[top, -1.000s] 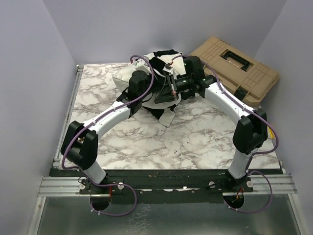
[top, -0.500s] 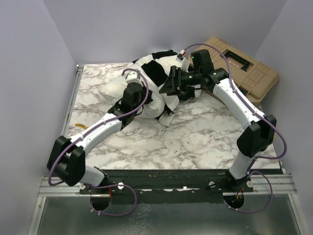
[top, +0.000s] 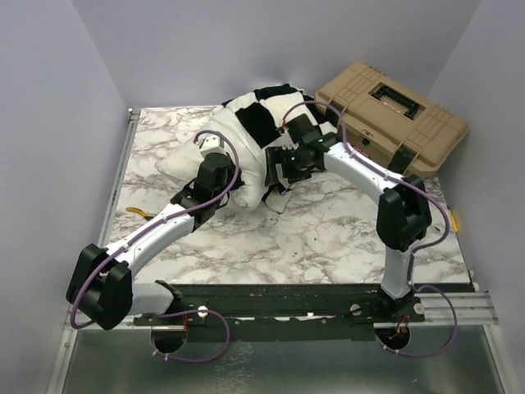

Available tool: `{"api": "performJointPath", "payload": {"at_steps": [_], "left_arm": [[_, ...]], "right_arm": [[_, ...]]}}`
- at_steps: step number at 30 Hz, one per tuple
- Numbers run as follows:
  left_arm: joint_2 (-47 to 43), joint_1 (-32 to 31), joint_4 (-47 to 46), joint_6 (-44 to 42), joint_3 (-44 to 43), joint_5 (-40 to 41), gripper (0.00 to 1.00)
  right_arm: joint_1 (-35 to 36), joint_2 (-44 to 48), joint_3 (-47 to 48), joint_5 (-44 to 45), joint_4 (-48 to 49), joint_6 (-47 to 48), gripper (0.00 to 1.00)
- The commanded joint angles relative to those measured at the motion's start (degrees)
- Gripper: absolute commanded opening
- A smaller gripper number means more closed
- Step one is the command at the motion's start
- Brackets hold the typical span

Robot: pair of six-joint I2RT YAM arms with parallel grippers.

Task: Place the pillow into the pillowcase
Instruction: Stuff the pillow into the pillowcase.

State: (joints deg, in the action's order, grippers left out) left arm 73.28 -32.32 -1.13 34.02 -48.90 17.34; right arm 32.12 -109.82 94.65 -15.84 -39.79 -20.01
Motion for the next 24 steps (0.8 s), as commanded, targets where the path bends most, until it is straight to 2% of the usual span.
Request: {"api": "performJointPath", "payload": {"at_steps": [1, 5, 7, 9, 10, 11, 12, 15, 17, 19, 21, 22, 24], "left_arm": [[-1.1, 0.3, -0.6, -0.4, -0.5, 0.4, 0.0], [-1.6, 0.2, 0.1, 0.1, -0.8, -0.4, 0.0], [-2.1, 0.2, 0.2, 0.2, -0.8, -0.7, 0.0], [-2.2, 0.2, 0.2, -0.1, -1.0, -1.2, 0.0], [-2.2, 0.2, 0.2, -0.3, -1.1, -1.4, 0.0], [-2.2, 0.2, 0.3, -0.4, -1.3, -1.6, 0.0], [-2.2, 0.3, 0.3, -0.4, -1.3, -1.7, 0.0], [-2.2, 0.3, 0.3, -0.1, -1.4, -1.9, 0.0], [-2.1, 0.3, 0.1, 0.3, -1.6, -1.9, 0.0], [-1.6, 0.2, -1.0, 0.2, -1.9, -2.0, 0.0], [-0.6, 0.3, -4.2, -0.1, -1.9, -2.6, 0.0], [0.2, 0.3, -6.4, -0.2, -1.9, -3.1, 0.0], [1.8, 0.3, -11.6, 0.3, -2.2, -4.4, 0.0]], "right_arm": [[2.5, -3.0, -1.6, 18.6, 2.2, 1.9, 0.9], [2.3, -8.5, 1.4, 28.3, 3.3, 3.4, 0.87], [2.2, -11.0, 4.4, 31.0, 2.7, 4.2, 0.81], [1.8, -12.0, 6.6, 31.9, 2.2, 4.3, 0.66], [1.5, -11.6, 6.6, 31.6, 2.9, 4.2, 0.53], [1.1, -11.1, 6.1, 30.8, 3.9, 4.1, 0.44], [0.8, -10.6, 5.4, 29.9, 5.1, 4.0, 0.41], [0.1, -9.4, 4.6, 26.6, 6.9, 4.9, 0.12], [-0.2, -7.9, 5.3, 21.8, 6.2, 7.0, 0.01], [-0.2, -3.7, 3.3, 12.8, 7.6, 9.8, 0.0], [-0.2, 2.4, 0.1, -0.4, 10.1, 11.8, 0.0], [-0.3, 4.9, -0.8, -3.9, 10.4, 11.7, 0.0], [-0.1, 7.6, 0.0, -17.6, 8.1, 10.7, 0.0]]}}
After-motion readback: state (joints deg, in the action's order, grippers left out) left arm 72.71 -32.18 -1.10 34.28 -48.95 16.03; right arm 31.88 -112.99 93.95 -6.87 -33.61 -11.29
